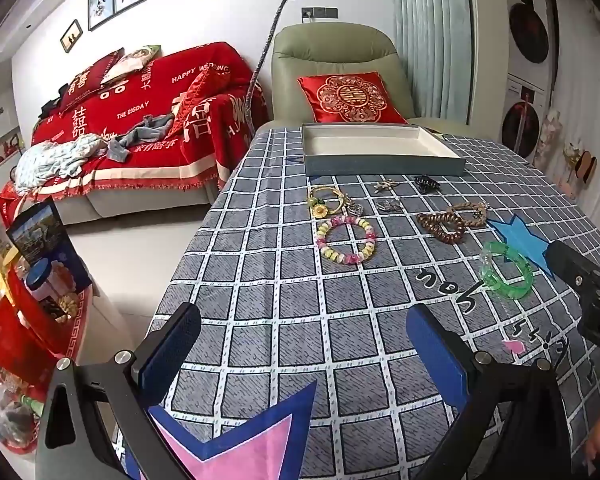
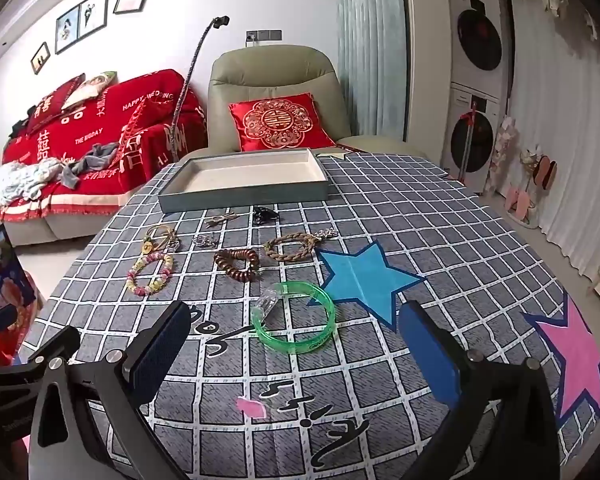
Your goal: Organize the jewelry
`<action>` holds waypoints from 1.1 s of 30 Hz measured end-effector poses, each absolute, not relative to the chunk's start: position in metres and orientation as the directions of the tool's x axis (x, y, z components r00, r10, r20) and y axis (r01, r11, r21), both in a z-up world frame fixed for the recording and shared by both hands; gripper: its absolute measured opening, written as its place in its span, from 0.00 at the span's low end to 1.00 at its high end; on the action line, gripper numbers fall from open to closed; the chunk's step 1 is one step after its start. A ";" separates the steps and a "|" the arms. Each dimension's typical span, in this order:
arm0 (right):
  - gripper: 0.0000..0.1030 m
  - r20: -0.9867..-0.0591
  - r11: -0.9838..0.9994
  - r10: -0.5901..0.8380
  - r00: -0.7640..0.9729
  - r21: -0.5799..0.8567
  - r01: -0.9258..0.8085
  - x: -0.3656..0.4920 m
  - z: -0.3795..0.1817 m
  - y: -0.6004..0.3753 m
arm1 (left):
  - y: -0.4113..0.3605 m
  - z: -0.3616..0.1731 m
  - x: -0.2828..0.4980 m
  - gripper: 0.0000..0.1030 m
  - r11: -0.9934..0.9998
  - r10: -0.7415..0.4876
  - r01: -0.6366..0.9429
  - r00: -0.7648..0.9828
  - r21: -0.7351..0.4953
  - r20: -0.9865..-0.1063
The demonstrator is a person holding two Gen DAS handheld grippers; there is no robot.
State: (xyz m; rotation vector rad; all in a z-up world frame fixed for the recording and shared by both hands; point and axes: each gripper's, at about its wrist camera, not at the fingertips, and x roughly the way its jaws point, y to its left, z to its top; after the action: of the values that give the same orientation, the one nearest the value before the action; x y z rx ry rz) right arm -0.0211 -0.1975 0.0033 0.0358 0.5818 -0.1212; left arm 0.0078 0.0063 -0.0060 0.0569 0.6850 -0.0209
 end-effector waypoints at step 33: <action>1.00 -0.540 0.994 -0.091 0.837 0.002 0.109 -0.026 0.011 -0.199 | 0.008 -0.004 0.005 1.00 0.999 0.005 0.024 0.784 0.038 -0.621</action>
State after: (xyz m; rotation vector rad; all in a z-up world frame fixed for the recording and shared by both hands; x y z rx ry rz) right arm -0.0260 -0.1988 0.0115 0.0334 0.5700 -0.1060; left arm 0.0051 0.0075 -0.0036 0.0451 0.6699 -0.0106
